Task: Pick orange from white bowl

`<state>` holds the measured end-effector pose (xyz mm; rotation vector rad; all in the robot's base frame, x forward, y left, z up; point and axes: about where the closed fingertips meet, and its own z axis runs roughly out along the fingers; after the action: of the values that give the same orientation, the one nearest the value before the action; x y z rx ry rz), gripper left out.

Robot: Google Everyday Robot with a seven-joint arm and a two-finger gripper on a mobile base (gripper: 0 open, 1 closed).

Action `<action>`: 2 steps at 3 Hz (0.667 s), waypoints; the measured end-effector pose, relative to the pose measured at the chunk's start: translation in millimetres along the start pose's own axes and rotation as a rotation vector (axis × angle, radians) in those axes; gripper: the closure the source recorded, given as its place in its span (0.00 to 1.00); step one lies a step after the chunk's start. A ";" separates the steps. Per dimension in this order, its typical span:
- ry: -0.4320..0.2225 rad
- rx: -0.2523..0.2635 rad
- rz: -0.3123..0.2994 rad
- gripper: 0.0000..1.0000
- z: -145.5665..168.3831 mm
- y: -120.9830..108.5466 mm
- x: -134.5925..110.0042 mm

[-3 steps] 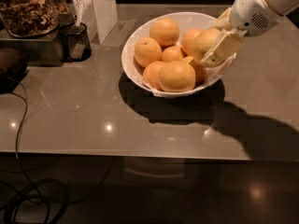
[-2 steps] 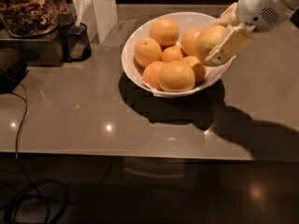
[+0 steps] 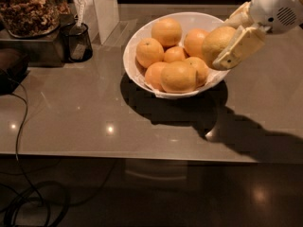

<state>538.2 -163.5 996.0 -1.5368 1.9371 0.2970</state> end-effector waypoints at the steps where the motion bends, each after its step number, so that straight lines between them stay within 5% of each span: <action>1: -0.008 -0.003 0.017 1.00 -12.2 18.6 4.5; 2: -0.052 0.065 0.088 1.00 -45.0 60.3 4.1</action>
Offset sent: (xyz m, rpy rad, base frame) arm -0.1718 -0.0646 0.0066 0.1294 -0.0079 -0.3371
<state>466.1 -173.6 1015.6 -1.3923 1.9579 0.3056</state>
